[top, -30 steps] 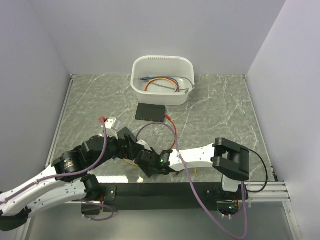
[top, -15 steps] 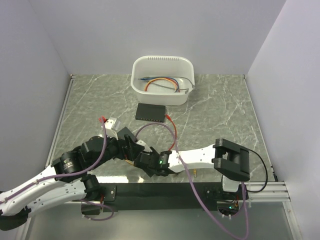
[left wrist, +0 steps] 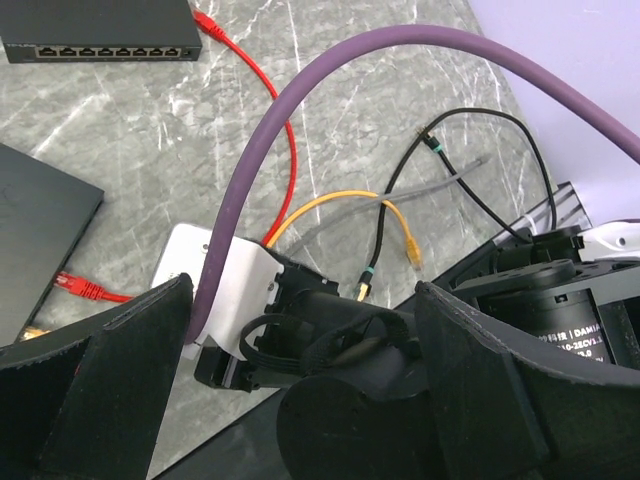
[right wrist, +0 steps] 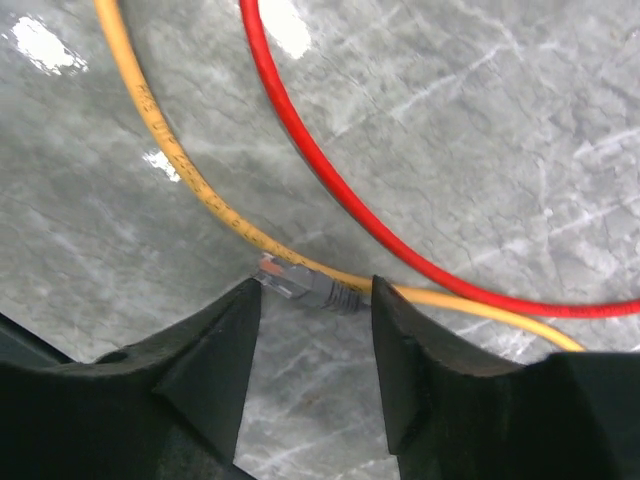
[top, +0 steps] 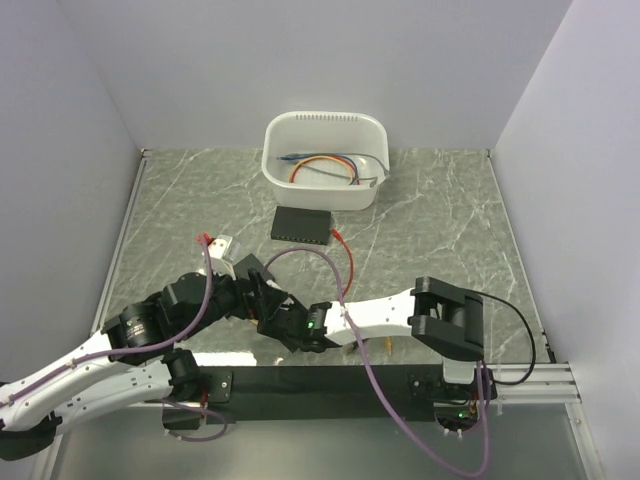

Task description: Insert the plug into the switch port

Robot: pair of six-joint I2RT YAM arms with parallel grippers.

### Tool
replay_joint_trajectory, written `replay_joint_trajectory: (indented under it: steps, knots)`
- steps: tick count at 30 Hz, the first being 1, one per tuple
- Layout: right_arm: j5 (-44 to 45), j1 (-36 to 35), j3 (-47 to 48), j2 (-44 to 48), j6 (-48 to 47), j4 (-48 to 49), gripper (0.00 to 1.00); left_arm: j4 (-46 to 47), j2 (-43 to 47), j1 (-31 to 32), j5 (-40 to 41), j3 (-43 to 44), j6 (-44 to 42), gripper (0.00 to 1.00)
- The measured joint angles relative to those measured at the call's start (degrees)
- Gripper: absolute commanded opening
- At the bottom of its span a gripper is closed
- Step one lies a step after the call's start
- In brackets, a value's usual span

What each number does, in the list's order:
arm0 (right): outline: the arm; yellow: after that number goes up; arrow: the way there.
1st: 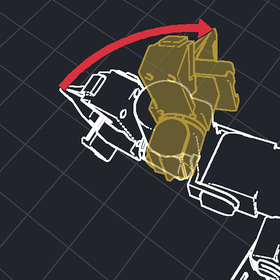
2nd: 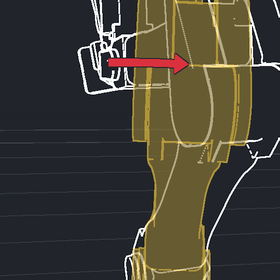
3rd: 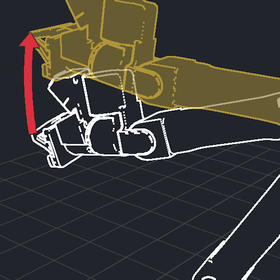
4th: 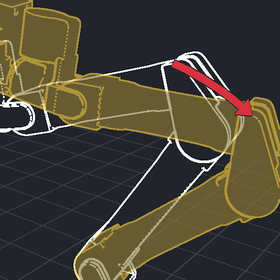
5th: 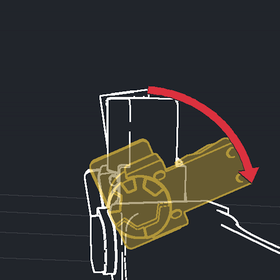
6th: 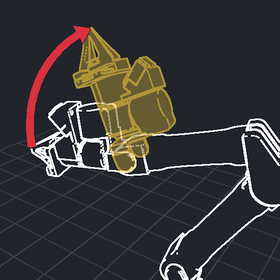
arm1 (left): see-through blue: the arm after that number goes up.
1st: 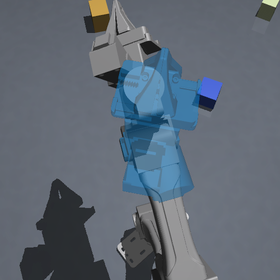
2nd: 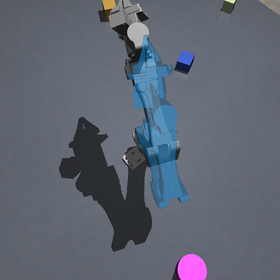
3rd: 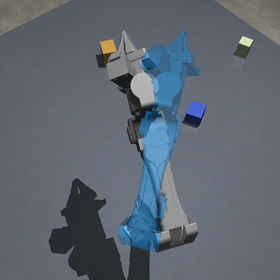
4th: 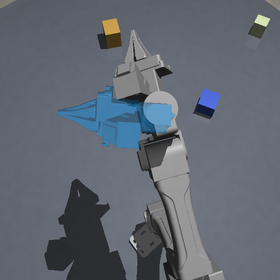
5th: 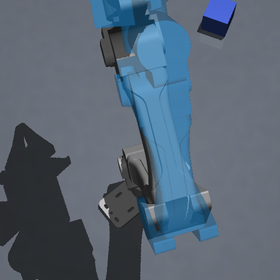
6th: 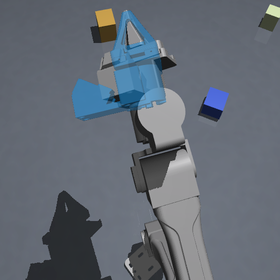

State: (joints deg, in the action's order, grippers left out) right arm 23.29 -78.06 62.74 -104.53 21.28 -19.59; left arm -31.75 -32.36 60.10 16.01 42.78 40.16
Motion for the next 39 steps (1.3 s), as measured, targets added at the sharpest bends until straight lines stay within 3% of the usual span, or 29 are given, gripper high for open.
replay_joint_trajectory:
  steps: [3, 9, 22, 29, 39]
  knots:
    - [-0.39, -0.02, 0.37, -0.63, 0.07, 0.76, 0.35, -0.33, 0.04, 0.0, 0.44, 0.0, -0.02, 0.97]
    - [-0.15, -0.13, 0.33, -0.74, -0.11, 0.81, 0.22, -0.7, 0.04, 0.17, 0.46, 0.0, -0.02, 0.97]
    - [2.67, -0.17, -4.74, 4.76, 0.2, 1.09, 0.21, -0.68, -0.11, 0.76, 0.48, 0.02, 0.5, 0.97]
    - [2.23, 0.13, -8.81, 16.28, 0.57, 2.91, 0.17, -0.24, -1.79, 0.81, 2.03, 0.04, 1.86, 0.96]
    - [-2.4, 3.82, -24.37, 38.93, 2.12, 12.52, 0.09, 10.14, -4.52, 1.18, 2.56, -6.08, 7.19, 0.9]
